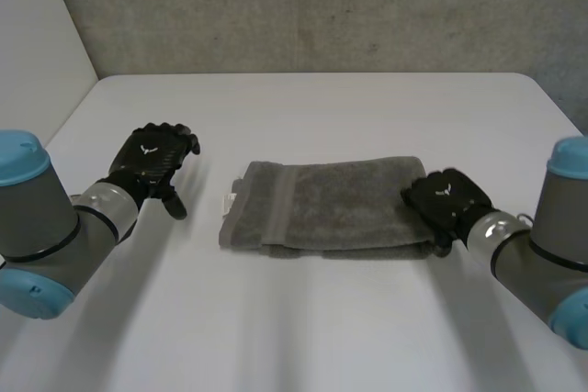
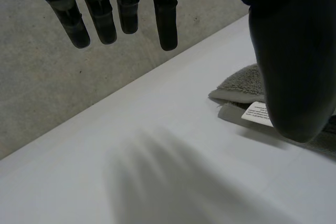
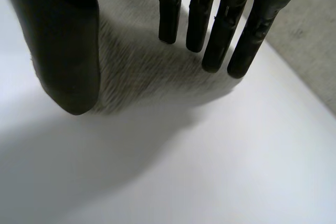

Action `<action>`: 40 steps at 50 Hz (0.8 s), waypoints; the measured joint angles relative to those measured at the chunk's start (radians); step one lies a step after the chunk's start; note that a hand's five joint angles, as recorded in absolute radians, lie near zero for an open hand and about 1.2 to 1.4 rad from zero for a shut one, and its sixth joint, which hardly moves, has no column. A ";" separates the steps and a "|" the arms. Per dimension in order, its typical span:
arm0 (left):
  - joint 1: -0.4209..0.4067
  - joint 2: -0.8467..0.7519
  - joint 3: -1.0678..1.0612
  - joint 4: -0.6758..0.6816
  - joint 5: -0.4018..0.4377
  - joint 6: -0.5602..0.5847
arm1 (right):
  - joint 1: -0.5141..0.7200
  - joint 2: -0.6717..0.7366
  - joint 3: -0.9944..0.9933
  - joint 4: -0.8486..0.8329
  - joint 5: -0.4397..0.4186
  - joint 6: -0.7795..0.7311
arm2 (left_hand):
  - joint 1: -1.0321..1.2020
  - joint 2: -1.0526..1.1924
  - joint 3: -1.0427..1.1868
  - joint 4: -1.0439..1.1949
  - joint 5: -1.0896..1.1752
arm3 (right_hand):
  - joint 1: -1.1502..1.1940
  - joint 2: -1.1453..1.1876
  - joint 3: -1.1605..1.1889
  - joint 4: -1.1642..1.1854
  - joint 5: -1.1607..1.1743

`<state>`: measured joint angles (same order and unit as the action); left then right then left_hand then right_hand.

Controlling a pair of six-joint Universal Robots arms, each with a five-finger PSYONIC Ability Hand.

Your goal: Fold the towel.

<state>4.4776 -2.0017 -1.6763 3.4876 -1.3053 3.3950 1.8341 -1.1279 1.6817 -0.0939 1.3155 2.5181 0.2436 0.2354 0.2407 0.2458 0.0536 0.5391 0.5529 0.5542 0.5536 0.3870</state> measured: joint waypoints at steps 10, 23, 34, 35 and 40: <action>-0.011 -0.005 -0.007 0.008 0.000 0.000 | -0.072 0.056 0.026 -0.039 -0.066 0.080 | 0.000 0.000 0.000 0.000 0.000 | 0.702 0.647 0.749 0.762 0.749; -0.026 0.013 0.000 0.008 -0.002 0.000 | -0.097 -0.089 -0.068 0.009 -0.082 0.084 | 0.000 0.000 0.000 0.000 0.000 | 0.766 0.660 0.772 0.777 0.757; -0.048 0.081 0.066 0.010 -0.009 -0.069 | 0.309 0.039 -0.316 0.108 -0.112 0.088 | 0.000 0.000 0.000 0.000 0.000 | 0.776 0.684 0.776 0.777 0.758; -0.048 0.084 0.069 0.010 -0.009 -0.077 | 0.327 0.054 -0.327 0.108 -0.112 0.088 | 0.000 0.000 0.000 0.000 0.000 | 0.777 0.684 0.776 0.777 0.758; -0.052 0.090 0.094 0.012 -0.007 -0.144 | 0.428 0.188 -0.395 0.110 -0.084 0.085 | 0.000 0.000 0.000 0.000 0.000 | 0.540 0.497 0.554 0.550 0.537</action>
<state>4.4259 -1.9120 -1.5823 3.4991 -1.3124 3.2514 2.2624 -0.9399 1.2862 0.0161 1.2310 2.6034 0.2436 0.2352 0.2407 0.2458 0.0536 1.0787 1.0501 1.1080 1.1032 0.9236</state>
